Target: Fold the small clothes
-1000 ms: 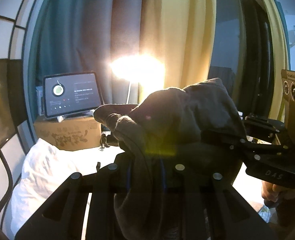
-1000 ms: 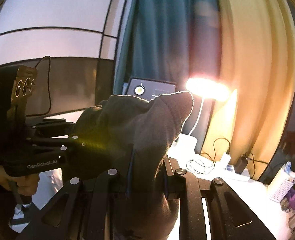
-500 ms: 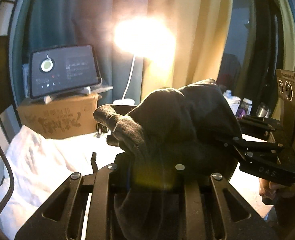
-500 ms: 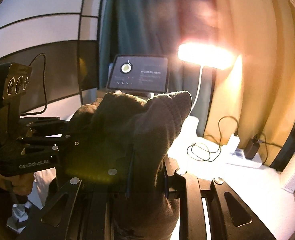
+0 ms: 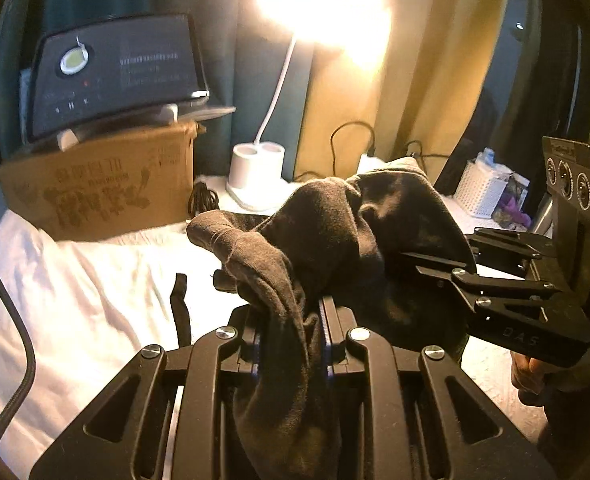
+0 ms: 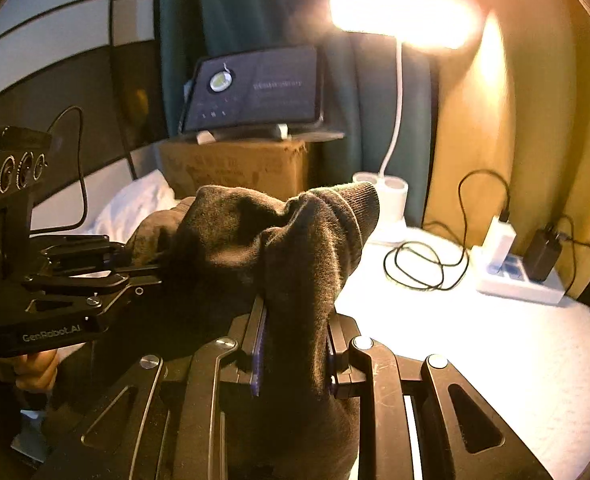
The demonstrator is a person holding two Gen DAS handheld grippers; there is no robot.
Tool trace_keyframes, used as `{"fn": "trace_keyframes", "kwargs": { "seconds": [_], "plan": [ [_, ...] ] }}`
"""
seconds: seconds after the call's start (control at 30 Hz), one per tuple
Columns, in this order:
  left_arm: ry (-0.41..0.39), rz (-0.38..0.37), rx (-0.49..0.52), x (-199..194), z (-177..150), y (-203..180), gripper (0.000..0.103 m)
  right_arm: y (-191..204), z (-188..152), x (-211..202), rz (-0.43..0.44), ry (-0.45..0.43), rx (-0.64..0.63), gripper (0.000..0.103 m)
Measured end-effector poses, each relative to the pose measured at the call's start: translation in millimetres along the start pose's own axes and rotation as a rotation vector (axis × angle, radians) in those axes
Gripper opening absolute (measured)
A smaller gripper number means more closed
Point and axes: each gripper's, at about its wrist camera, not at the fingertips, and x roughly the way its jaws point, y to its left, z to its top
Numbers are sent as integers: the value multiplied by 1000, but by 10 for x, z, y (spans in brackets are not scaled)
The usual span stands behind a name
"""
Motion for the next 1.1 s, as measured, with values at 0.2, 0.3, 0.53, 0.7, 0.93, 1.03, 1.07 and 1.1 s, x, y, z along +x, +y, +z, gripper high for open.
{"fn": "trace_keyframes", "kwargs": {
  "seconds": [0.2,0.3,0.53,0.7,0.93,1.03,1.07,1.1],
  "plan": [
    [58,14,-15,294,-29,102,20,-143,-79,331,10,55,26,23],
    [101,24,-29,478,-52,177,20,-218,-134,517,17,89,43,23],
    [181,67,-77,747,-136,347,21,-409,-263,921,22,182,127,34],
    [202,71,-76,805,-121,377,24,-569,-281,949,35,186,179,47],
    [206,138,-55,844,-32,501,24,-737,-232,803,-12,155,224,48],
    [220,149,-39,865,-46,503,24,-850,-218,726,-57,147,256,50],
    [221,151,-36,862,-44,500,24,-882,-215,704,-83,146,253,50],
    [219,154,-34,851,-38,499,24,-897,-219,712,-94,151,244,50]
  ]
}}
